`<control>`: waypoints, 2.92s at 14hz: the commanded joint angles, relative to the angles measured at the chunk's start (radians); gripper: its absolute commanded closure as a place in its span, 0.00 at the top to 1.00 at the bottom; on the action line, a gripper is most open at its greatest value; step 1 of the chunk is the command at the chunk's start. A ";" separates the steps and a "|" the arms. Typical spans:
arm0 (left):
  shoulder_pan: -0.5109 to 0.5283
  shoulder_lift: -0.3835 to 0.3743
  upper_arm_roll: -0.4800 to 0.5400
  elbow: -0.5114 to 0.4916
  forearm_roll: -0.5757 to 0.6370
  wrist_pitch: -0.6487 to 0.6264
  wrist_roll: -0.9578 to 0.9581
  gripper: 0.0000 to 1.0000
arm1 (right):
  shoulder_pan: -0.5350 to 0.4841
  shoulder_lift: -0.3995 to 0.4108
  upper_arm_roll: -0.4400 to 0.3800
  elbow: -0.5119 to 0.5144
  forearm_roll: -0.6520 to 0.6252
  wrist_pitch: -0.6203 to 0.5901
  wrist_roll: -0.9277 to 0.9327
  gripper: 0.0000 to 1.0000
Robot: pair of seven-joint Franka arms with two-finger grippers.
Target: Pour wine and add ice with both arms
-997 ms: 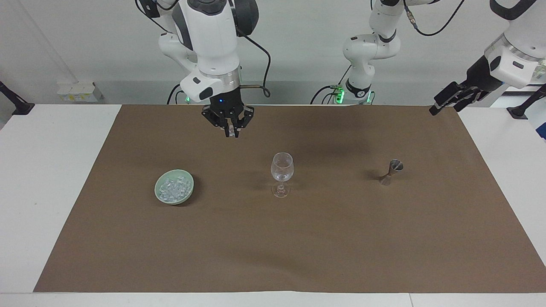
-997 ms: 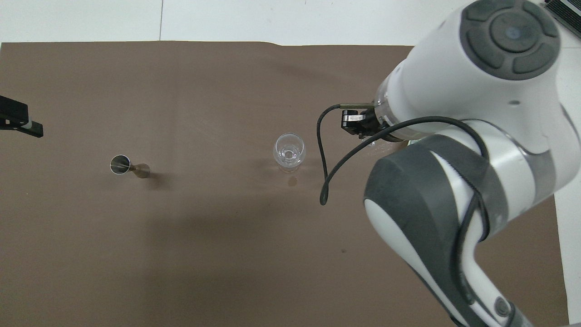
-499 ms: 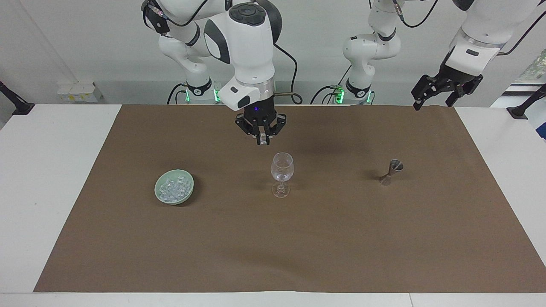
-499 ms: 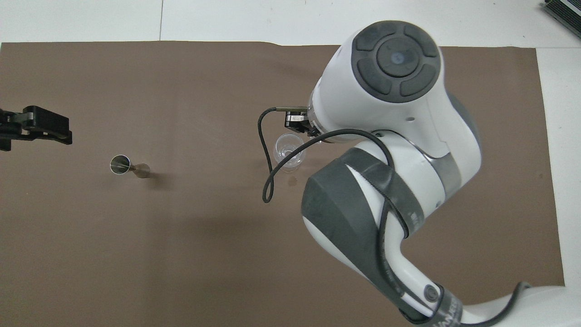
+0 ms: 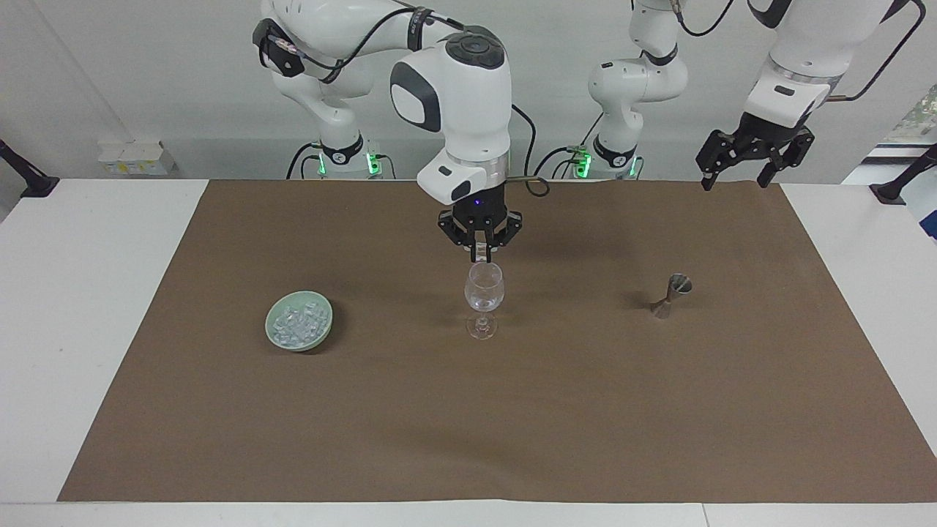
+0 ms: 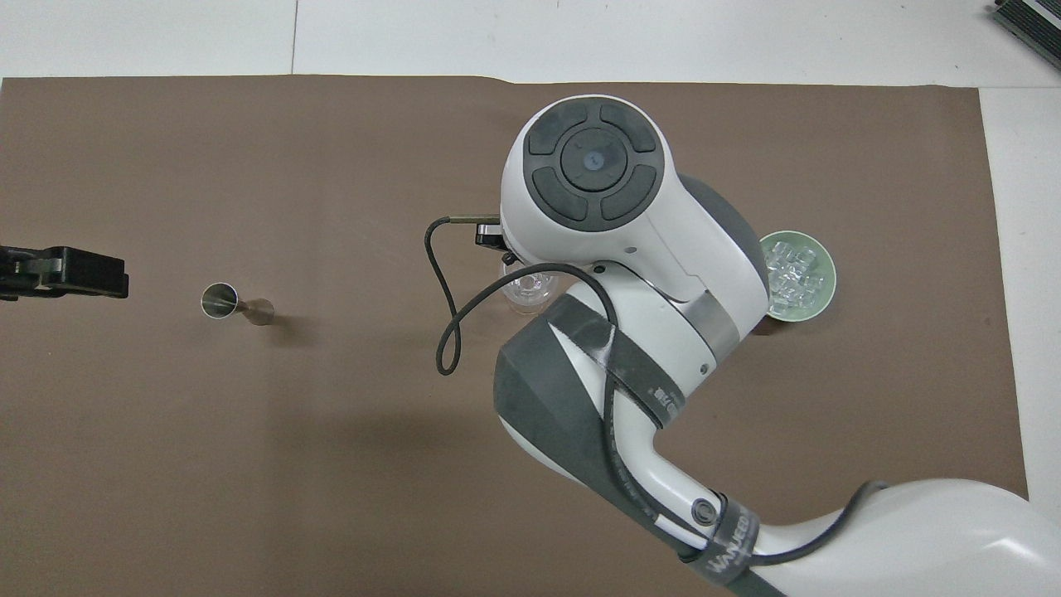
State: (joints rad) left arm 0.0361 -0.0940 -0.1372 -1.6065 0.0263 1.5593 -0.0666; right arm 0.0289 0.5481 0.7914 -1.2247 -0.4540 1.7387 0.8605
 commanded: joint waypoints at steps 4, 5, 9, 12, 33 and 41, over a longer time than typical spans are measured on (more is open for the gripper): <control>0.022 -0.024 0.002 -0.036 -0.002 0.030 0.033 1.00 | -0.007 0.030 0.023 -0.056 -0.064 0.045 0.048 0.00; 0.024 -0.024 0.002 -0.035 -0.009 0.030 0.033 1.00 | -0.007 0.030 0.025 -0.058 -0.064 0.039 0.048 0.00; 0.022 -0.023 0.002 -0.032 -0.017 0.033 0.034 1.00 | -0.007 0.030 0.028 -0.058 -0.061 0.047 0.049 0.00; 0.024 -0.019 0.001 -0.026 -0.016 0.033 0.034 1.00 | -0.007 0.027 0.029 -0.070 -0.060 0.048 0.048 0.00; 0.041 -0.012 0.010 0.019 -0.014 0.022 0.094 1.00 | -0.017 0.023 0.029 -0.072 -0.086 0.042 0.026 0.65; 0.047 0.000 0.014 0.013 -0.019 0.031 0.116 1.00 | -0.026 -0.106 -0.061 -0.073 0.009 0.016 -0.006 1.00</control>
State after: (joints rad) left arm 0.0707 -0.0912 -0.1256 -1.5905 0.0200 1.5782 0.0203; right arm 0.0158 0.4992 0.7718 -1.2727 -0.5031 1.7644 0.8745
